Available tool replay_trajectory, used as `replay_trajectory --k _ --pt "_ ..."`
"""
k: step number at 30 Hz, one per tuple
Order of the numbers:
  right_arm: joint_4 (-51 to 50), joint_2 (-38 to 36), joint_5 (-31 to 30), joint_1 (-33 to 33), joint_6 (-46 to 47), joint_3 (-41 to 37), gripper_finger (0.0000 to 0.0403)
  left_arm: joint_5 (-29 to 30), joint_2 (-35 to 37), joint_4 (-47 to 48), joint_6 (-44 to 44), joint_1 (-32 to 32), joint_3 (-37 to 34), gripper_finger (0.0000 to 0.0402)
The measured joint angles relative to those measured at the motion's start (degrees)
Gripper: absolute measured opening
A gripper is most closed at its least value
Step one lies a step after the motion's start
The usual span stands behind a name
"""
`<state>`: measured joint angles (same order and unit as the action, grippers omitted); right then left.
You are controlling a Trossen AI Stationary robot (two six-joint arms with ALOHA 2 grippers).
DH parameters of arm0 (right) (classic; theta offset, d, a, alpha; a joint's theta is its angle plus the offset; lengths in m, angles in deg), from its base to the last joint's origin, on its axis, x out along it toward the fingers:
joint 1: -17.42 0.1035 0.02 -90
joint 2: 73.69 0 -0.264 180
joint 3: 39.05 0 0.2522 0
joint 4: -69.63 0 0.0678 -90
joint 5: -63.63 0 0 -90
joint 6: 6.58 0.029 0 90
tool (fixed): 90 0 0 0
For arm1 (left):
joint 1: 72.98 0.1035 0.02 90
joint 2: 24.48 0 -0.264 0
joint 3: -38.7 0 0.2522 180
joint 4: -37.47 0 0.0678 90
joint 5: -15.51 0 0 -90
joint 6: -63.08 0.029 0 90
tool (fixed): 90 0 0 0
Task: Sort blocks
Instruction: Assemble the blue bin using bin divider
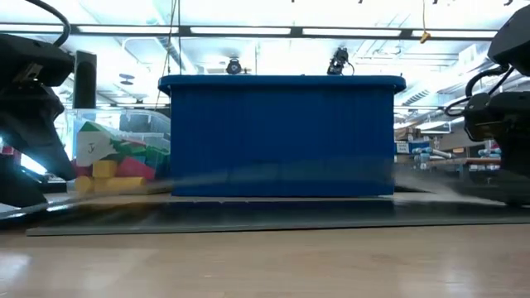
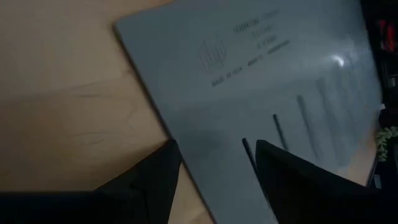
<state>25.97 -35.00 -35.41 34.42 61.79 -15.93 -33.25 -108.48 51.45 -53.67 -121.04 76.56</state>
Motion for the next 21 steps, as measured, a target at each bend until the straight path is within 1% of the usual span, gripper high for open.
replay_trajectory --k 7,8,11,12,13,17,21 --pt "0.1 0.0 0.1 0.0 -1.5 0.0 0.0158 3.1 0.0 -1.7 0.6 -1.3 0.2 0.0223" --pt "0.2 0.0 0.1 0.0 -1.6 -0.1 0.0157 4.6 0.1 -2.3 0.3 -1.7 0.2 0.0223" --pt "1.1 0.0 0.3 0.0 -2.1 -0.2 0.0157 10.6 0.2 -8.4 -1.1 -3.3 0.7 0.0223" --pt "1.1 0.0 0.3 0.0 -2.4 -0.2 0.0157 12.3 0.3 -9.2 0.0 -4.1 0.5 0.0223" --pt "0.9 0.0 0.3 0.0 -2.6 -0.2 0.0157 12.8 0.2 -10.1 1.4 -4.6 0.4 0.0223" --pt "0.8 0.0 0.3 0.0 -3.7 -0.1 0.0157 10.6 0.3 -11.1 2.6 -5.5 0.4 0.0223" --pt "0.7 -0.1 0.5 0.0 -6.6 -0.1 0.0157 5.2 0.3 -10.1 2.4 -4.9 0.4 0.0223"
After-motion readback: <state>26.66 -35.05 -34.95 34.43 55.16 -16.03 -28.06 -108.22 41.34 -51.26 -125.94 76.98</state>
